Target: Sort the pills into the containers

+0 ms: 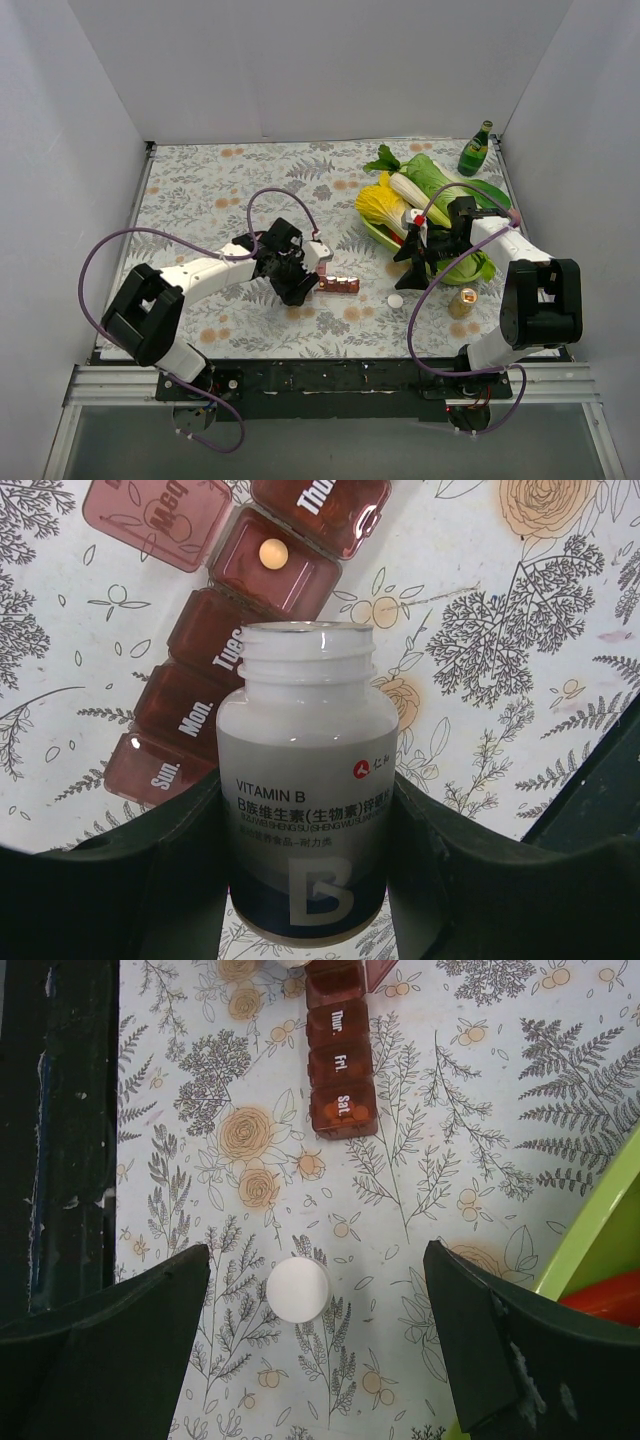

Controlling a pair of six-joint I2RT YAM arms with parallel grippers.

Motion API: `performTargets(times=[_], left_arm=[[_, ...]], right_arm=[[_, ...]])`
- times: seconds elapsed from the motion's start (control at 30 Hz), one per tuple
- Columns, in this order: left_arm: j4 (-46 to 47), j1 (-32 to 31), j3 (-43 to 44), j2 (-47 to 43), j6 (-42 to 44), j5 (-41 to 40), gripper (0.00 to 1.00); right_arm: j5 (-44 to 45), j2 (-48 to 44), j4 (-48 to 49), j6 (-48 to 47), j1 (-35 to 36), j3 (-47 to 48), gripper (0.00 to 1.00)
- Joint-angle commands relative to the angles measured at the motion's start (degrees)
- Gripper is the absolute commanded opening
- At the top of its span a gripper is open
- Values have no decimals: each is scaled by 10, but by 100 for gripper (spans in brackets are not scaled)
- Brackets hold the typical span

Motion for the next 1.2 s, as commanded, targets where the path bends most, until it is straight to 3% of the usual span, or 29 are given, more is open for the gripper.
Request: performTargets(times=[0.0, 1.17], left_arm=[[-20, -9, 34, 3, -2, -17, 0], [-93, -36, 119, 71, -28, -76, 0]], right_arm=[[-18, -17, -14, -12, -5, 24, 96], [-24, -13, -27, -23, -11, 25, 96]])
